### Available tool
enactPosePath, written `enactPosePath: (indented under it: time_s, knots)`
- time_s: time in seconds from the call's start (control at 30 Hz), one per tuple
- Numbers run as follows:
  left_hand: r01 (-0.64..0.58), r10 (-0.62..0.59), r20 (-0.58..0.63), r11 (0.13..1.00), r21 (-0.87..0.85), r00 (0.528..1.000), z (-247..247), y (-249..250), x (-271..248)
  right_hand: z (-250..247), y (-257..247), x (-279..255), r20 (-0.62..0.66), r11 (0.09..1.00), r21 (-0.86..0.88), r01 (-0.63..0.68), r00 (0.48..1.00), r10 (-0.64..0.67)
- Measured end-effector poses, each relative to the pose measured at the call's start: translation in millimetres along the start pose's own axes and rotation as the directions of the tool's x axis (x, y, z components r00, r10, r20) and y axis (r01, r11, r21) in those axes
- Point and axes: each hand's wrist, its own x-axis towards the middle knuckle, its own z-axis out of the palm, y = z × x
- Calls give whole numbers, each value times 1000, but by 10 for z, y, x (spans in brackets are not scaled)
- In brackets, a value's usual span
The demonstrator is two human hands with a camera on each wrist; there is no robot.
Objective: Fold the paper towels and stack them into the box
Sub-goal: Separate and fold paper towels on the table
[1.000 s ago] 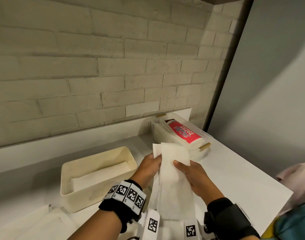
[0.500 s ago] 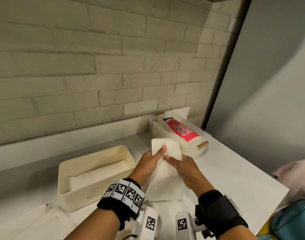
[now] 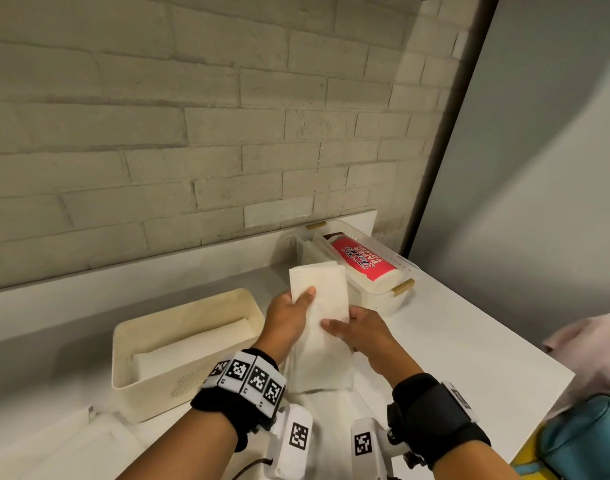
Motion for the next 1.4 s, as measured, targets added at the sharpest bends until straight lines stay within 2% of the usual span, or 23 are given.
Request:
enactPosePath:
  time_s: [0.03,0.1,0.17,0.23,0.3,0.37,0.47,0.57,0.6,0.67,0.73,0.77,0.8,0.83,0.9,0.93,1.03,1.2,1.4]
  knots:
    - [-10,10,-21,1000,-5,1000,-25,31,12,-60,70,37,-5,994,-109,-16,1000,15]
    - [-34,34,-43,999,3,999,-83,91,43,-225,244,127,-100,952,-299,-59,995,31]
    - [-47,48,-49,999,13,998,-134,116,67,-398,458,207,-217,860,-491,-139,976,34]
    - [-50,51,-51,999,21,997,-159,112,77,-488,665,237,-230,737,-640,-219,969,89]
    - [-44,45,-46,999,14,998,-157,91,78,-481,813,233,-221,660,-702,-268,963,155]
    - [-29,30,-34,999,13,999,-139,66,78,-447,900,252,-240,621,-725,-298,954,177]
    - [-7,7,-14,1000,25,1000,-126,43,78,-438,906,284,-255,631,-696,-344,939,231]
    - [0,0,-6,999,34,1000,-148,39,81,-450,892,321,-216,635,-697,-333,942,256]
    - [4,-4,-5,999,33,1000,-164,41,82,-447,864,330,-200,654,-686,-318,947,251]
    - [9,-8,-11,999,39,1000,-196,49,82,-458,720,315,-169,766,-589,-257,966,194]
    - [5,-5,-20,999,34,1000,-220,56,85,-513,432,189,-133,934,-339,-110,989,68]
    - [3,-3,-31,1000,20,1000,-237,59,91,-544,262,117,-86,986,-164,-20,996,6]
    - [4,-4,-38,1000,2,999,-242,66,92,-580,100,25,-15,998,25,61,998,-61]
    - [6,-6,-37,1000,-13,999,-246,70,88,-610,-31,-48,51,968,217,125,989,-139]
    - [13,-14,-23,1000,-24,1000,-234,74,80,-584,-200,-123,147,849,507,151,955,-258]
    - [16,-16,-11,999,-29,1000,-220,75,77,-544,-243,-139,171,805,576,140,943,-287]
    - [13,-11,28,999,-51,1000,-170,86,57,-296,-304,-144,188,839,529,127,947,-262]
    - [74,-59,111,989,-131,992,-167,154,-10,60,-250,-99,35,931,309,196,976,-217]
    - [104,-84,102,973,-205,991,-233,152,32,146,-263,-52,-50,961,230,152,988,-144]
